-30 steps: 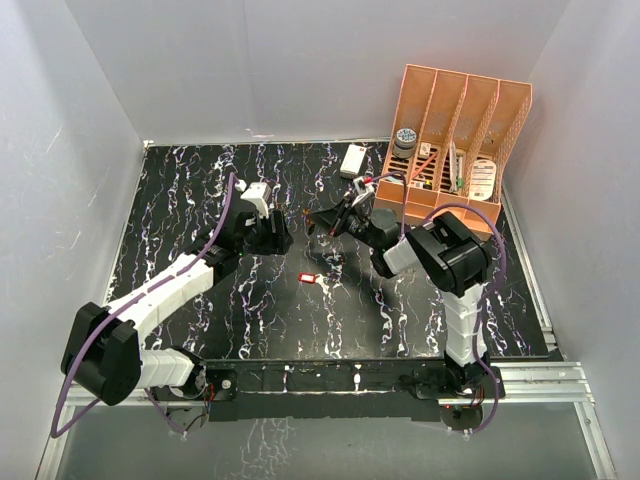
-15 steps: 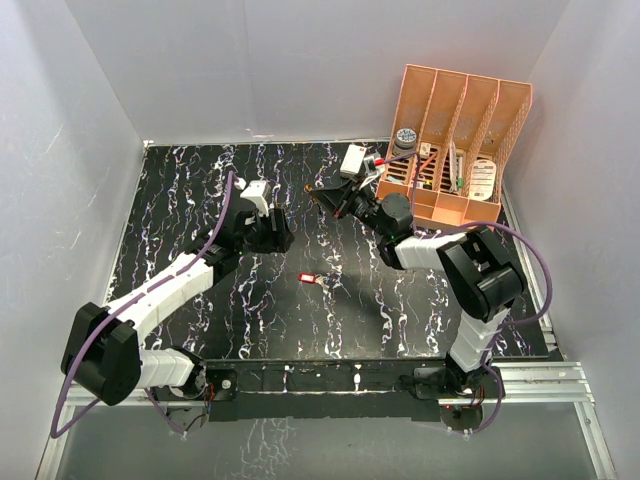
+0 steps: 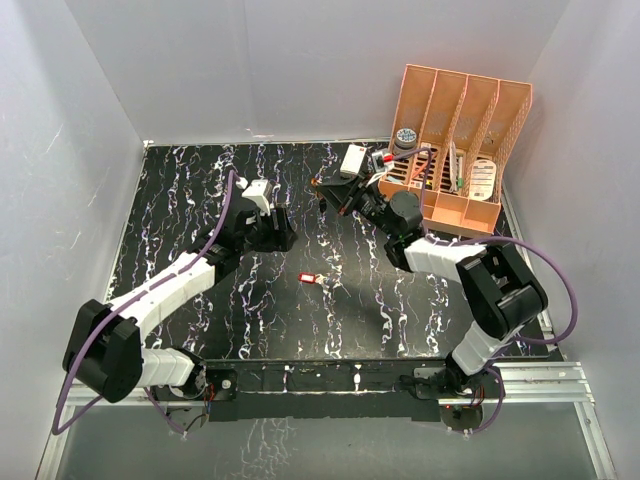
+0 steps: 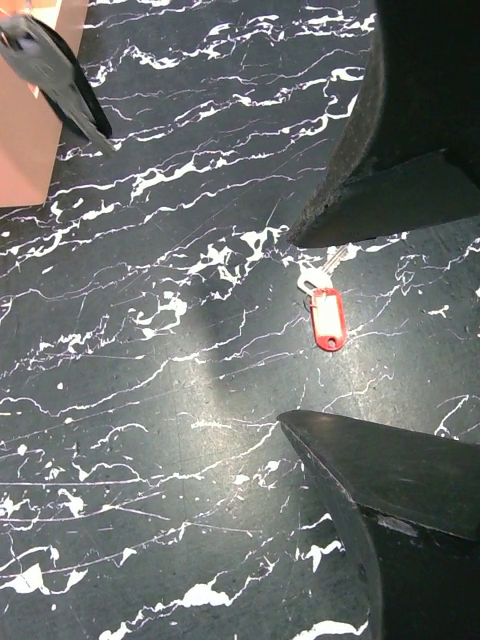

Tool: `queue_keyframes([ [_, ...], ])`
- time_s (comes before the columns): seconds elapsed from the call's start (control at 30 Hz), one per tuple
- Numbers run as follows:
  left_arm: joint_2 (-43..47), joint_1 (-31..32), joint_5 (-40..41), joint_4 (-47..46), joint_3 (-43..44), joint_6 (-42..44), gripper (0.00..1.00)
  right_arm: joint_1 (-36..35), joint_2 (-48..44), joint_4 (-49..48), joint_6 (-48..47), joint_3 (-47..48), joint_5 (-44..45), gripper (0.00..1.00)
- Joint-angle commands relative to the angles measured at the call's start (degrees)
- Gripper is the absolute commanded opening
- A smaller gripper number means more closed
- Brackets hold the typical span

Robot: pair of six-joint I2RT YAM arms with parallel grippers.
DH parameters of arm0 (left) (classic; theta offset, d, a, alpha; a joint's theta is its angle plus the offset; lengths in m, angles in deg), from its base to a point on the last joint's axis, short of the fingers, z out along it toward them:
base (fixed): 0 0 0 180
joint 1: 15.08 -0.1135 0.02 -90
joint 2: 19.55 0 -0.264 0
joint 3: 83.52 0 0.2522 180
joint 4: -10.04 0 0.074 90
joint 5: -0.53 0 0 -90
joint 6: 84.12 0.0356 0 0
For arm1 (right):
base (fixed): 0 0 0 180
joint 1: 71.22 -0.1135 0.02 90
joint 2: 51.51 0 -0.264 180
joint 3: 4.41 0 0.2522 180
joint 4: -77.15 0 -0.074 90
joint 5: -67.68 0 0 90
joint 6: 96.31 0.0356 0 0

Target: Put the keys on the keyring

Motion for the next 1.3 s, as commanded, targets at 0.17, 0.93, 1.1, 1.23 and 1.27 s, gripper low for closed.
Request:
queue_keyframes([
  [0.17,1.71,0.30,-1.82,-1.69,-1.38,-0.57,0.65,0.04,-5.28,5.74,-0.68,-1.83,1.57,0.00],
  [0.93,0.03,4.64,-3.80,-4.04,-7.25,-4.60,0.65,0.06,-11.98,20.12,3.18,-4.31,2.21,0.00],
  [1.1,-2.54,6.69,-3.65,-4.78,-6.55,-6.65,0.64,0.04,-12.52,20.49,3.37,-4.48,2.38,0.00],
  [1.23,-5.36,7.71,-3.24,-5.75,-6.57,-8.15,0.59,0.05,-12.87,20.80,3.28,-4.48,2.55,0.00],
  [1.27,-6.30,8.00,-3.07,-5.92,-6.47,-8.37,0.58,0.04,-12.96,20.85,3.16,-4.55,2.62,0.00],
])
